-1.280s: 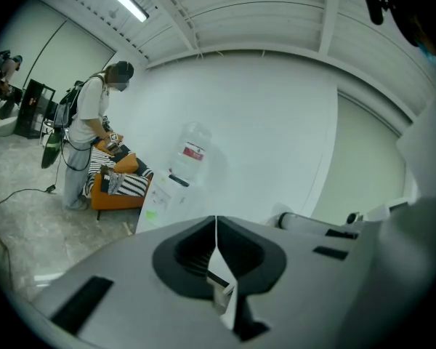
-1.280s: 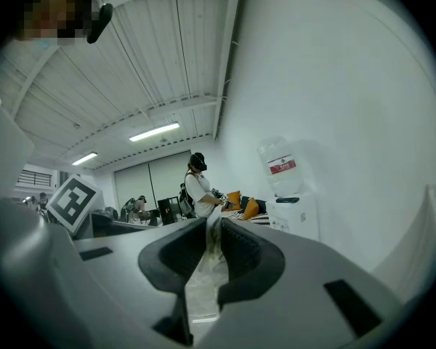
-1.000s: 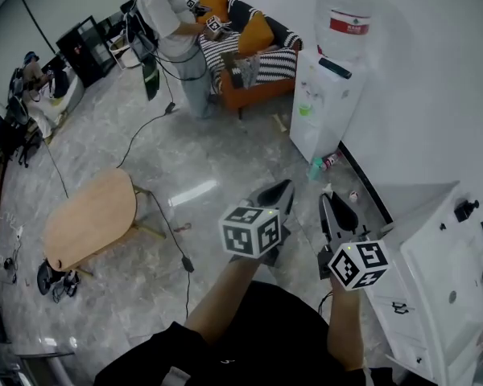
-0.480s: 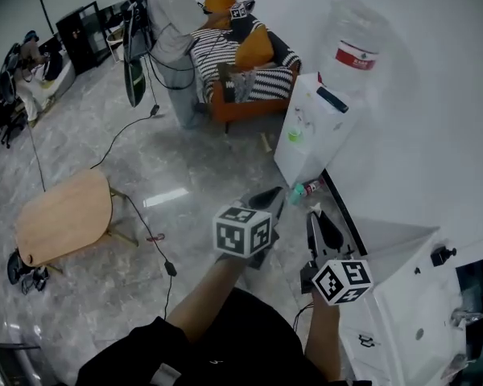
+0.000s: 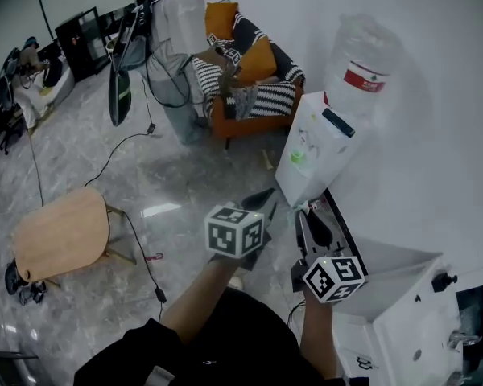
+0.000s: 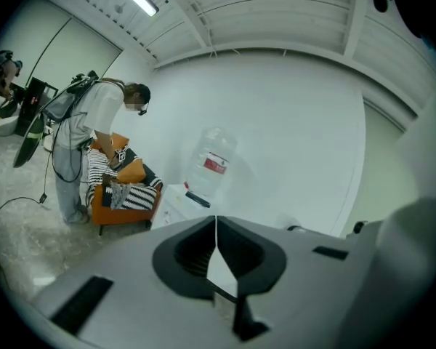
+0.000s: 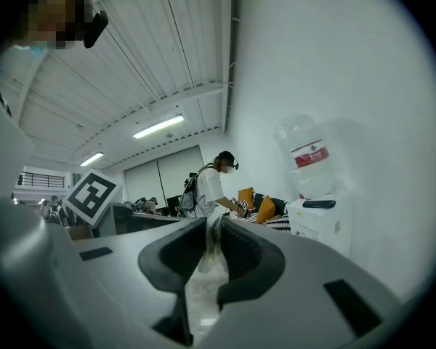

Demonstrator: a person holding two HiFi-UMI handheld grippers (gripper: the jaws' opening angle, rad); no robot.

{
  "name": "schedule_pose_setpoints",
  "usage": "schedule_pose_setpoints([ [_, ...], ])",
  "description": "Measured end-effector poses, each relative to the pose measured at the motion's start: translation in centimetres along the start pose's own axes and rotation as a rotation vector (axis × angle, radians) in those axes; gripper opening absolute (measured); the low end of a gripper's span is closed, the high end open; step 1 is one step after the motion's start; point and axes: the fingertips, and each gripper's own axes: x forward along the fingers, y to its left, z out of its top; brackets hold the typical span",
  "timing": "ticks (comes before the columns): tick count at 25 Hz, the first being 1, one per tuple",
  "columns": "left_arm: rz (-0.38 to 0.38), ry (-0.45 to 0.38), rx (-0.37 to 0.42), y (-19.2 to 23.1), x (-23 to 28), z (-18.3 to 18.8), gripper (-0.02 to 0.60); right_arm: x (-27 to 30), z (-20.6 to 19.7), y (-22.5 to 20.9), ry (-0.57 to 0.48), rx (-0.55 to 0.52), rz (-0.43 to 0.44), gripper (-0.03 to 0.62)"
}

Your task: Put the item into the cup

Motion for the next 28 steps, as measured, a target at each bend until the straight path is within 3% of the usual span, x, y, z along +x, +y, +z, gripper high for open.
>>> schedule_pose_setpoints([
  [8,0.019,-0.087,-0.022,6.1,1.2,5.3,0.014,7.1,1.7,0.9,-0.008,-0.055,0.049,0.067],
  [13,-0.048,-0.048,-0.113,7.5,1.4,3.6,0.014,9.8,0.0,3.4,0.058,-0.092,0.104,0.067],
  [22,-0.023,-0.038,-0.185,11.2,1.2,2.2,0.014,12.3,-3.2,4.9,0.150,-0.088,0.141,0.067],
  [28,-0.020,-0.025,-0.205,11.6,1.9,2.1,0.014,12.8,-3.0,3.7,0.155,-0.078,0.134,0.067],
])
